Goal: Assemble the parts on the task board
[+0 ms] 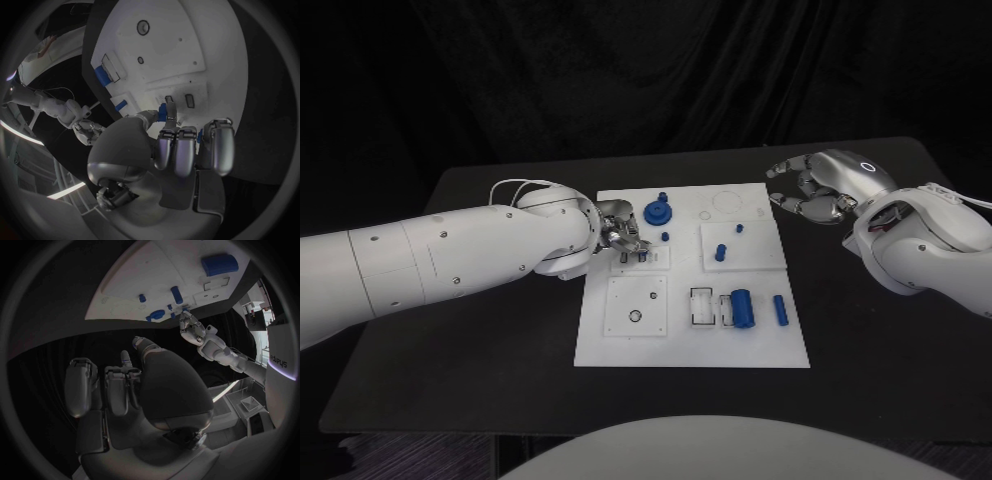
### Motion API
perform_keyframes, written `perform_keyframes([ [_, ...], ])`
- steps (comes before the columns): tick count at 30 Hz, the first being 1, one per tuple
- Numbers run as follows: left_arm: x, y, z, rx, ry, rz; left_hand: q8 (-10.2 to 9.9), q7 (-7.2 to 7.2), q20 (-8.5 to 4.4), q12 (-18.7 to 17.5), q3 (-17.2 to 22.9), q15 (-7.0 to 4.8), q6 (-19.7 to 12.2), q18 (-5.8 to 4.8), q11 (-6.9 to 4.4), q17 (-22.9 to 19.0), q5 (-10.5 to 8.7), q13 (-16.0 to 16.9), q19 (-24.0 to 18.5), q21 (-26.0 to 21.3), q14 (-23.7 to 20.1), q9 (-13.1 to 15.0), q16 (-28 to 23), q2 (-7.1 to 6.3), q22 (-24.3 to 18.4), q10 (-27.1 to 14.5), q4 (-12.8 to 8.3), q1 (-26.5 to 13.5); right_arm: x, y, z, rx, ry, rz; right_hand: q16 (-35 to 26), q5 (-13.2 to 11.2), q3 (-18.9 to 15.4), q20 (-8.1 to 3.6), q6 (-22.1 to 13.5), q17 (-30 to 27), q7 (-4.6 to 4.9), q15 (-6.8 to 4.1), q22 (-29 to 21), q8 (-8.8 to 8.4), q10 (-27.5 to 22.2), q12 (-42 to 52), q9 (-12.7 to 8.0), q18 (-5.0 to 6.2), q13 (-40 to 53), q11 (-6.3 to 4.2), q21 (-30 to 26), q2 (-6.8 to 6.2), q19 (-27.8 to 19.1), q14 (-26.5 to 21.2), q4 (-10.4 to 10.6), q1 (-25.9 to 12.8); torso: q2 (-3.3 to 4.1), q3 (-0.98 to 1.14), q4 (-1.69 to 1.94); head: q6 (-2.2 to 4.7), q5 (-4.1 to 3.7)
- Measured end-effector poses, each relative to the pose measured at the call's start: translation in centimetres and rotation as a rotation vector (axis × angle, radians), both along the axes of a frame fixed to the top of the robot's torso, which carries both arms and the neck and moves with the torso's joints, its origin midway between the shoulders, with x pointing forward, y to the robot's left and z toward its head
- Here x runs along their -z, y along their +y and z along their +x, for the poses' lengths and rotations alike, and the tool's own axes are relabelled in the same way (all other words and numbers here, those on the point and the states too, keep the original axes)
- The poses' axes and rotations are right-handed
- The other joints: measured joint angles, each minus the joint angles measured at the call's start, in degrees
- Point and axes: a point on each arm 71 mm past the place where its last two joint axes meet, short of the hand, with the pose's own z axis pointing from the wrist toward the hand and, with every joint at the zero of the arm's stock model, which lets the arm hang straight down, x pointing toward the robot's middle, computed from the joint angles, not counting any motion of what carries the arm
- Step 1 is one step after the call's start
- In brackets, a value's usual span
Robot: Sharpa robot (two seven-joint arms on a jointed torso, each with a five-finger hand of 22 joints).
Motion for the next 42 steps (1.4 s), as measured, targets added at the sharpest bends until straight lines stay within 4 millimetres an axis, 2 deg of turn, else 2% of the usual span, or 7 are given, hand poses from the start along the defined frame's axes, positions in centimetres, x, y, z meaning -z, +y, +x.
perform_keyframes([
  [13,0.6,0.6,-0.4,-0.011,0.011,-0.002,-0.30,-0.07,0.00,0.00,1.36,0.01,0.28,0.00,0.00,0.00,-1.06,0.00,0.00,-0.07,0.00,0.50,0.00,-0.17,0.00,0.00,-0.52,-1.06,0.1,0.0,0.0,0.000,0.007,-0.004,0.00,0.23,0.32,0.00,0.00,0.00,0.00,0.00,0.00,-0.23,0.00,0.00,-0.05,0.00,-0.01,0.00,0.00,0.23,0.00,0.00,0.01,0.23,0.03,0.05,-0.08,0.00,0.66],
  [18,0.9,0.7,-0.6,-0.014,0.016,-0.003,-0.65,-0.05,0.00,0.00,2.52,0.01,0.44,0.00,0.01,0.00,-3.05,0.00,0.00,-0.21,0.00,0.94,0.00,-0.19,0.00,0.00,-0.93,-2.23,0.1,0.0,0.0,0.000,0.010,-0.005,0.00,0.23,0.32,0.13,0.00,0.00,0.00,0.00,0.00,-0.23,0.00,0.00,-0.06,0.00,-0.01,0.00,-0.29,0.23,-0.13,0.00,0.01,0.23,0.05,0.07,-0.09,0.00,0.80],
  [29,1.3,0.8,-0.7,-0.024,0.014,-0.013,-1.26,-0.36,0.00,0.00,3.08,0.01,0.77,0.00,0.02,0.00,-5.17,0.00,0.00,-0.44,0.00,1.49,0.00,-0.06,0.00,0.01,-1.02,-2.81,0.1,0.0,0.0,0.001,0.014,-0.008,0.00,0.22,0.32,0.21,0.00,0.00,0.00,0.00,0.00,-0.23,0.00,0.00,-0.05,0.00,-0.02,0.00,-0.29,0.23,-0.21,0.00,0.01,0.23,0.05,0.08,-0.08,0.00,0.87],
  [34,1.5,0.9,-0.7,-0.030,0.010,-0.021,-1.79,-0.18,0.01,0.00,3.47,0.01,0.98,0.00,0.02,0.00,-8.29,0.00,0.00,-0.73,0.00,1.74,0.00,0.18,0.00,0.00,-1.08,-3.79,0.1,0.0,0.0,0.002,0.015,-0.008,0.00,0.22,0.48,0.21,0.00,0.00,0.00,0.00,0.00,-0.23,0.00,0.00,-0.11,0.00,-0.02,0.00,-0.52,0.23,-0.21,0.00,-0.15,0.23,0.04,0.08,-0.09,0.00,0.94],
  [39,1.5,0.9,-0.7,-0.033,0.002,-0.031,-1.79,-0.17,0.01,0.00,3.29,0.01,0.99,0.00,0.02,0.00,-8.42,0.00,0.00,-0.73,0.00,1.83,0.00,0.18,0.00,0.01,-0.91,-3.79,0.2,0.0,0.0,0.003,0.017,-0.009,0.00,0.22,0.48,0.21,0.00,0.00,0.00,0.00,0.00,-0.23,0.00,0.00,-0.11,0.00,-0.02,0.00,-0.52,0.23,-0.21,0.00,-0.15,0.23,0.04,0.09,-0.12,0.00,0.96],
  [42,1.6,1.1,-0.8,-0.036,-0.003,-0.039,-1.86,-0.25,0.01,0.00,3.30,0.01,1.07,0.00,0.02,0.00,-7.58,0.00,0.00,-0.73,0.00,1.98,0.00,0.17,0.00,0.01,-0.92,-3.79,0.2,0.0,0.0,0.003,0.018,-0.009,0.00,0.22,0.48,0.21,0.00,0.00,0.00,0.00,0.00,-0.23,0.00,0.00,-0.11,0.00,-0.02,0.00,-0.52,0.23,-0.21,0.00,-0.15,0.23,0.04,0.08,-0.14,0.00,0.98],
])
